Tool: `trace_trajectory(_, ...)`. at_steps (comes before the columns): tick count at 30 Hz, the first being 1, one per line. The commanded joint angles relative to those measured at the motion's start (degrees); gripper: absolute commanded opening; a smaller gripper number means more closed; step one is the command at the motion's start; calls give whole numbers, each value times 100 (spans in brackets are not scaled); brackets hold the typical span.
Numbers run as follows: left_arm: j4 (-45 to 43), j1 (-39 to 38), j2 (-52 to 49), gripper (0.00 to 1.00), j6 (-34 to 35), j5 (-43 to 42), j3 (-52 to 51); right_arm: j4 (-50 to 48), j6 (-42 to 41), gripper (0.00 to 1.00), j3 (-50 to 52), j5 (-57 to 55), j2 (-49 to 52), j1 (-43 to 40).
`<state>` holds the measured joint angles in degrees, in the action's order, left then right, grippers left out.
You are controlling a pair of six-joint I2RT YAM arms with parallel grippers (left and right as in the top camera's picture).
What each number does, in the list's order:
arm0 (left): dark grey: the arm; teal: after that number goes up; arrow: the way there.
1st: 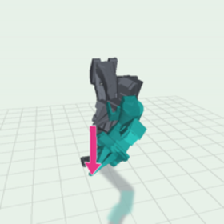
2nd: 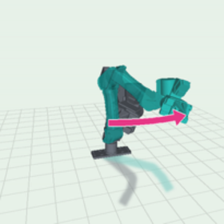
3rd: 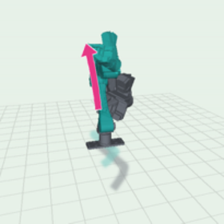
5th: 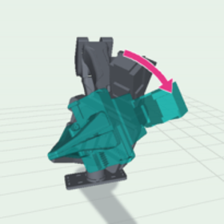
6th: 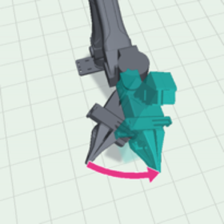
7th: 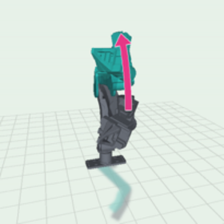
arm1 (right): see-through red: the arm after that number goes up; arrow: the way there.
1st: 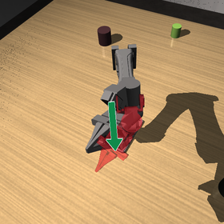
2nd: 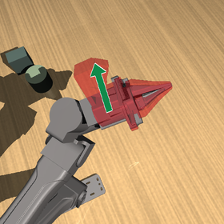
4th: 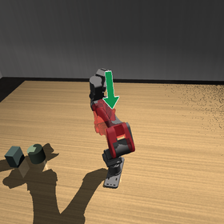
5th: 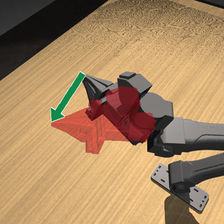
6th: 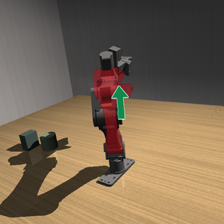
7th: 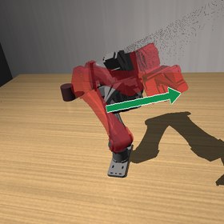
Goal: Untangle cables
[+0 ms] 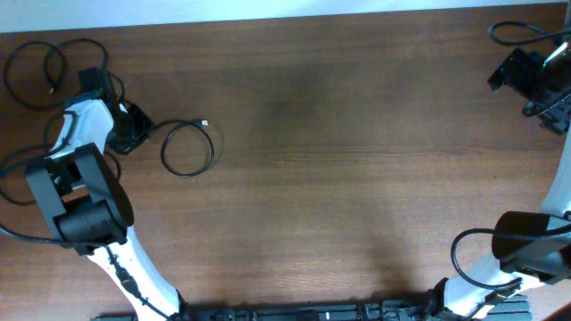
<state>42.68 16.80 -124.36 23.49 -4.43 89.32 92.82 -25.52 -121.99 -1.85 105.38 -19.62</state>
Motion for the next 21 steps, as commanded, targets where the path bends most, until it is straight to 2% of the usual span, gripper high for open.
trace_trajectory(1, -251, -186, -142, 0, 94, 66, -208, -4, -44, 98, -4, 9, 0, 20)
trace_trajectory(9, -800, -249, -140, 0, 39, 177, 4, -4, -44, 98, -4, 9, 0, 20)
trace_trajectory(12, -525, -238, -125, 0, -461, -149, 664, -4, -44, 98, -4, 9, 0, 20)
trace_trajectory(15, 579, -245, -125, 0, -555, -267, 1768, -4, -44, 98, -4, 9, 0, 20)
trace_trajectory(17, 1547, -245, -122, 0, -557, -645, 2315, -4, -44, 98, -4, 9, 0, 20)
trace_trajectory(19, 2341, -280, -125, 0, -557, -1386, 2472, -4, -44, 98, -4, 9, 0, 20)
trace_trajectory(21, 2789, -435, -142, 0, -562, -1685, 2356, -4, -44, 99, -4, 7, 0, 20)
